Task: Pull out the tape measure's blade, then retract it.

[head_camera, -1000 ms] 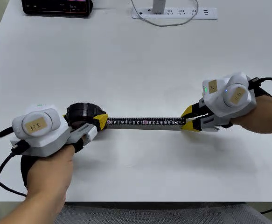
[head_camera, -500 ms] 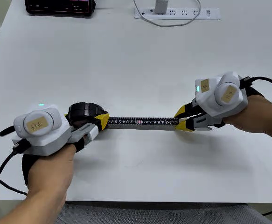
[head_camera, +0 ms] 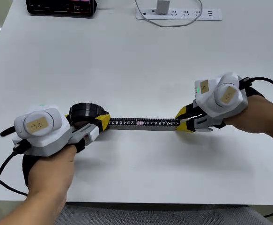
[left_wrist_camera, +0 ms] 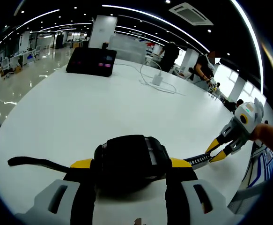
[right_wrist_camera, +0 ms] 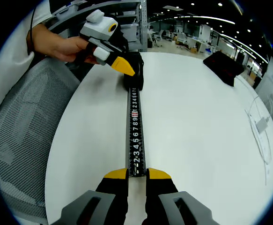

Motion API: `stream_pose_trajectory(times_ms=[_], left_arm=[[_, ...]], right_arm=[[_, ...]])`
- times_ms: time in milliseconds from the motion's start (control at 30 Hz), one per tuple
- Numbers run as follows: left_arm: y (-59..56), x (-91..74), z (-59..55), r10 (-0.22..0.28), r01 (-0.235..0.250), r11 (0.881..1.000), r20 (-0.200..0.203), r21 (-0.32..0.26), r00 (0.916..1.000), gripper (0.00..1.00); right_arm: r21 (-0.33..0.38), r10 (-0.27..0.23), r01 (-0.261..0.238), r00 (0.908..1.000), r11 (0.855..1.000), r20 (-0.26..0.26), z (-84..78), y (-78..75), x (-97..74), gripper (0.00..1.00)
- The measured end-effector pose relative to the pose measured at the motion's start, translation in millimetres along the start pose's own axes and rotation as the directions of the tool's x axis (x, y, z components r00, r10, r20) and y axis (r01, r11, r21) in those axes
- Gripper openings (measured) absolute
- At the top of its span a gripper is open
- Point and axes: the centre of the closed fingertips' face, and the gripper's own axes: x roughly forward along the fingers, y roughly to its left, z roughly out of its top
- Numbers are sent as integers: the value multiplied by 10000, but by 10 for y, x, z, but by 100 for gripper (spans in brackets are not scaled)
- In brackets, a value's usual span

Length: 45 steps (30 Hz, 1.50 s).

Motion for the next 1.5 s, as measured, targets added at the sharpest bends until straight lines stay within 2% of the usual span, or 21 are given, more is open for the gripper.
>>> stream_pose_trajectory(times_ms=[567,700,1000,1500], left_arm=[[-8,2,-5,141,-139,9997,-130,187,9998,54],[-9,1,-5,152,-149,9996,-153,223,9998,54],[-12,-4,-10,94,-91,9998,-186,174,9998,55],[-11,-9,-12,-53,54,10000,-213,36,9998,54]], right_arm=[[73,19,-20,10000,10000,86,22,24,-30,10],[175,92,-99,9991,9998,420,118,38,-4,10],[-34,220,-219,9984,9998,520,265,42,110,10],[-41,407,-405,9964,9992,746,391,31,235,10]])
